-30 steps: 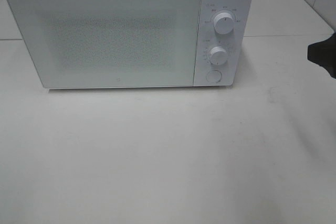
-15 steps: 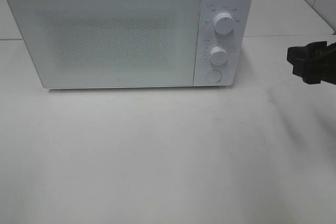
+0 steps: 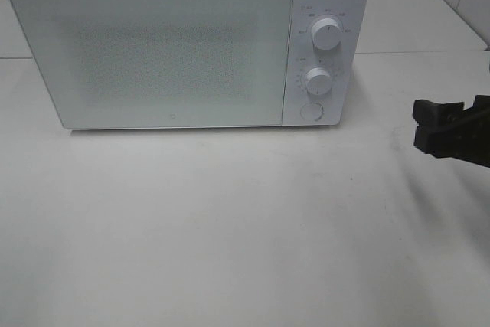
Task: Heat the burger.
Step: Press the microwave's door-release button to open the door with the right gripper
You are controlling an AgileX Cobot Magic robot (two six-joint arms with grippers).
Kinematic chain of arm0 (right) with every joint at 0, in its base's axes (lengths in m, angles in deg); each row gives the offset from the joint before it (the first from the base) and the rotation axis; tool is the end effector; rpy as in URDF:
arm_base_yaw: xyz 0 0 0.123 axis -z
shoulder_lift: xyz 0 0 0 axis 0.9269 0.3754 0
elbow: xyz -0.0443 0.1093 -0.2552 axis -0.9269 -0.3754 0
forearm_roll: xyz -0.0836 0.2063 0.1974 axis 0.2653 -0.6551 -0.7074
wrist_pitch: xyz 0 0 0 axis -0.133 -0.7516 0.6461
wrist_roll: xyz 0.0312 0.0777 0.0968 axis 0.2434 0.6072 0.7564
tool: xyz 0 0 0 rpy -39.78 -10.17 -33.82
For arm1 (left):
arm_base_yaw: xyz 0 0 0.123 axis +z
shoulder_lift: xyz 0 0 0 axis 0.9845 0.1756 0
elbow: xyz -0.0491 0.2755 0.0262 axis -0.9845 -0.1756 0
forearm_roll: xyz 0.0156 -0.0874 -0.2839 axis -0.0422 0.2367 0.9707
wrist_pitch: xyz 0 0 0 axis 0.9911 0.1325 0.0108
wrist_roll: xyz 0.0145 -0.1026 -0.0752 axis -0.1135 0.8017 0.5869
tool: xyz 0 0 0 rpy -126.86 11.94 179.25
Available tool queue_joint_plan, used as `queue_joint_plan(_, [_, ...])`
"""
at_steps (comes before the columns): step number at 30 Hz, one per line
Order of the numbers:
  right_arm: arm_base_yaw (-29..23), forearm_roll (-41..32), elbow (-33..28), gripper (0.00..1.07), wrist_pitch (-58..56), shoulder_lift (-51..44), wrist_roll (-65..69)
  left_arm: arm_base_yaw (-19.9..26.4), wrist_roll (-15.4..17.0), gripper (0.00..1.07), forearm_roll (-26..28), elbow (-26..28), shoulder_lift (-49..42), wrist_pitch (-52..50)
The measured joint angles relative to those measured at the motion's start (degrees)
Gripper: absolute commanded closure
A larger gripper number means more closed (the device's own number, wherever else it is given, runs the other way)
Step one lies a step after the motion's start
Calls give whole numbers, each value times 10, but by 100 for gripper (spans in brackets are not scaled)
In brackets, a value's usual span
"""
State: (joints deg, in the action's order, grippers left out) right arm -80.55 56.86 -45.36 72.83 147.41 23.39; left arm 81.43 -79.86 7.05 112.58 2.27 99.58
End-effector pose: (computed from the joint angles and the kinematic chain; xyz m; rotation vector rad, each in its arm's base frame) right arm 0.2550 0.0426 0.1267 -0.0364 1.8338 0.1214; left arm 0.0727 -0.0066 0.2878 0.0442 2.0077 -0.0324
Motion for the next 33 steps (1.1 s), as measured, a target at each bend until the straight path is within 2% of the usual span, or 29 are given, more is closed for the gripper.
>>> queue_joint_plan(2, [-15,-17,-1,35,9,5,-13,0,0,17,0,0,0,0])
queue_joint_plan(3, [-49,-49,-1,35,23,18,-34,0,0,17,0,0,0,0])
queue_joint_plan(4, [-49,-49,-1,35,23,18,-34,0,0,17,0,0,0,0])
queue_joint_plan(5, [-79,-86,-1,35,46,35,-53,0,0,17,0,0,0,0])
queue_joint_plan(7, [-92,-101,-1,35,57,42,-58,0,0,17,0,0,0,0])
queue_joint_plan(9, [-139,-152,-1,35,97,70,-74,0,0,17,0,0,0,0])
queue_joint_plan(10, [-139,-152,-1,35,97,70,-74,0,0,17,0,0,0,0])
queue_joint_plan(12, [-201,-211,-1,35,152,111,-79,0,0,17,0,0,0,0])
queue_joint_plan(15, [-216,-227,-1,35,166,122,-80,0,0,17,0,0,0,0])
queue_joint_plan(16, [-243,-263,-1,35,184,140,-83,0,0,17,0,0,0,0])
queue_joint_plan(18, [-257,-281,2,35,190,150,-84,0,0,17,0,0,0,0])
queue_joint_plan(20, [-293,-324,17,35,200,176,-84,0,0,17,0,0,0,0])
queue_joint_plan(24, [-322,-351,38,35,204,196,-86,0,0,17,0,0,0,0])
queue_joint_plan(26, [-352,-378,68,35,206,221,-99,0,0,17,0,0,0,0])
queue_joint_plan(33, [-374,-392,99,35,209,250,-115,0,0,17,0,0,0,0])
